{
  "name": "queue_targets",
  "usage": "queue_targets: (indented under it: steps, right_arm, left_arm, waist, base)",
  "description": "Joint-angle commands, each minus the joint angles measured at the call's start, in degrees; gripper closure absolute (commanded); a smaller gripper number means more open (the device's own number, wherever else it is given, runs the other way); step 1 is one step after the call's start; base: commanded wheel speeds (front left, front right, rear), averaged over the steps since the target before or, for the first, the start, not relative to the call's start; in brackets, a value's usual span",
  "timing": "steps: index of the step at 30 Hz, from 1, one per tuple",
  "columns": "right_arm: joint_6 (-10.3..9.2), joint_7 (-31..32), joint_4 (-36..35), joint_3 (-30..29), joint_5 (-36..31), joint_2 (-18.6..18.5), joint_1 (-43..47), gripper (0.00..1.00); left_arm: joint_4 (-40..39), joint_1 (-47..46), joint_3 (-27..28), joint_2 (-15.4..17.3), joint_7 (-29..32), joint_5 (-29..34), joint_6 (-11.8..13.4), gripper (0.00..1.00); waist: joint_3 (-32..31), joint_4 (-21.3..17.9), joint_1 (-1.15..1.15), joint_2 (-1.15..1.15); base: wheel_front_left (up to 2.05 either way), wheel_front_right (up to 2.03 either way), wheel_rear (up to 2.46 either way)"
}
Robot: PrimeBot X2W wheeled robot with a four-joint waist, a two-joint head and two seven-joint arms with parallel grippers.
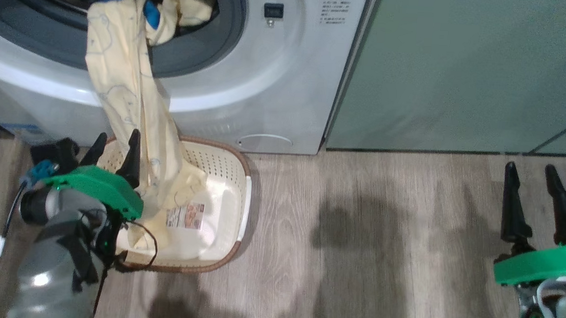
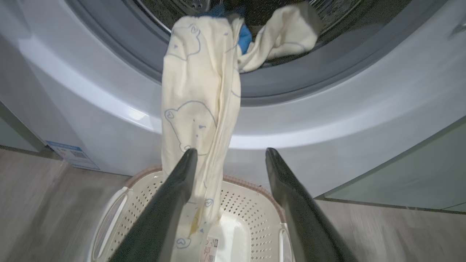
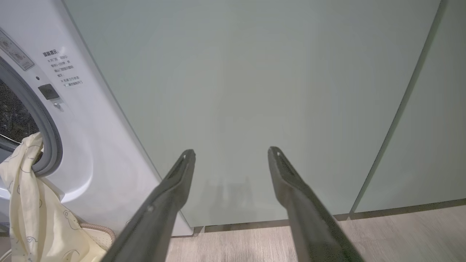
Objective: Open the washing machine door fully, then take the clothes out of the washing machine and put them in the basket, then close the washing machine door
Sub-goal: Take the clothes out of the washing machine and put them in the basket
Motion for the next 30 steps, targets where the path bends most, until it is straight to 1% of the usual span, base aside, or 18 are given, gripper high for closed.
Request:
queue_targets:
  steps: [1, 5, 7, 15, 22, 30]
  right_arm:
    - [0.01, -0.4, -1.6, 0.8, -0.2, 0.1, 0.5, 0.0]
    - [0.01, -0.4, -1.6, 0.8, -0.2, 0.2, 1.6, 0.0]
    - [0.01, -0.4, -1.6, 0.7, -0.2, 0.2, 2.1, 0.0]
    - [0.01, -0.4, -2.0, 0.8, -0.3, 0.3, 2.7, 0.0]
    - [0.01, -0.4, -2.2, 0.7, -0.2, 0.4, 2.9, 0.0]
    - [0.01, -0.4, -2.2, 0.8, -0.1, 0.6, 2.7, 0.0]
  left_arm:
    - [-4.0, 1.5, 3.5, 1.5, -0.6, 1.2, -0.3, 0.0]
    - [-10.2, 6.0, 7.1, 0.0, -0.6, 2.8, -0.6, 0.0]
    - [-12.8, 7.9, 7.7, -0.7, -0.6, 2.9, -0.6, 0.0]
    - [-19.9, 13.0, 9.0, -1.1, -0.6, 3.0, -0.7, 0.0]
    - [-27.2, 17.0, 9.4, -1.9, -0.6, 5.1, -0.7, 0.0]
    - [-30.7, 18.7, 10.0, -2.3, -0.6, 7.1, -0.7, 0.0]
  waist:
    - [-1.6, -0.1, 0.01, 0.0]
    - [-3.3, -0.2, 0.01, 0.0]
    - [-3.8, -0.2, 0.01, 0.0]
    - [-4.1, 0.0, 0.01, 0.0]
    - [-3.8, 0.3, 0.01, 0.0]
    - [-3.9, 0.5, 0.01, 0.0]
  base:
    - [0.0, 0.0, 0.0]
    - [0.0, 0.0, 0.0]
    - [0.0, 0.0, 0.0]
    - [0.0, 0.0, 0.0]
    - [0.0, 0.0, 0.0]
    - [0.0, 0.0, 0.0]
